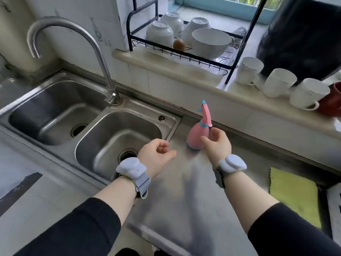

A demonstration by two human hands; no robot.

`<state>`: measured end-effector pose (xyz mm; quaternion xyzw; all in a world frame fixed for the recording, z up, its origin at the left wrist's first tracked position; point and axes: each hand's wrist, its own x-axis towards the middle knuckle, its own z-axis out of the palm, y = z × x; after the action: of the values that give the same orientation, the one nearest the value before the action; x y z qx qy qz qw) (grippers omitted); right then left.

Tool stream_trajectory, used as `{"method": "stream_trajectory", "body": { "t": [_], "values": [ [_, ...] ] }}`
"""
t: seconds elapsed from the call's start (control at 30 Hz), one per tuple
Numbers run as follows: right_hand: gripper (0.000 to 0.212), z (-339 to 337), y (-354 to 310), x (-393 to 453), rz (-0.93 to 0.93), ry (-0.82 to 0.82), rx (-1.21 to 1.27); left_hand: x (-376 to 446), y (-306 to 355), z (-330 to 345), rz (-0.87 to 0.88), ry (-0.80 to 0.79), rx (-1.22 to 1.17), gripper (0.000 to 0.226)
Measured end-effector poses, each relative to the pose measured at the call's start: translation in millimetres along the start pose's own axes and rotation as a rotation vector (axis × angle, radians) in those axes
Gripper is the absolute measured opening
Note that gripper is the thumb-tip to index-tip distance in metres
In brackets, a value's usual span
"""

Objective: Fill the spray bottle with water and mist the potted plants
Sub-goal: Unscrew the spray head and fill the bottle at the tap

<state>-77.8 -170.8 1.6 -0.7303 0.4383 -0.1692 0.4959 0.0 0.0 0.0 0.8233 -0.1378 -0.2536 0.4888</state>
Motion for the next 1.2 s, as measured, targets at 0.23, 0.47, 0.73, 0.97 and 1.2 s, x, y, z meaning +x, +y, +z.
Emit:
{"method": "stream_trajectory", "body": {
  "t": [0.23,0.47,0.73,0.97,1.2],
  "values": [
    [0.013,17.1,-7.7,40.4,0.052,0.045,0.078,40.8,-2.5,10.4,-0.044,-0.044,0.036,0.032],
    [0.018,33.1,-3.3,66.7,0.160,0.079,0.095,64.9,-1.0,11.9,-0.066,-0.101,0.056,0.041],
    [0.007,35.8,-15.7,55.3,0.075,0.055,0.135,76.9,-2.5,13.8,-0.048,-0.183,0.110,0.078],
    [0.009,42.6,-43.3,30.6,0.073,-0.049,0.311,69.2,11.9,4.1,-0.022,-0.235,0.163,0.111],
    [0.027,52.2,-55.6,12.8,0.122,-0.032,0.425,46.3,16.2,-14.3,0.013,-0.216,0.136,0.071]
  ]
}}
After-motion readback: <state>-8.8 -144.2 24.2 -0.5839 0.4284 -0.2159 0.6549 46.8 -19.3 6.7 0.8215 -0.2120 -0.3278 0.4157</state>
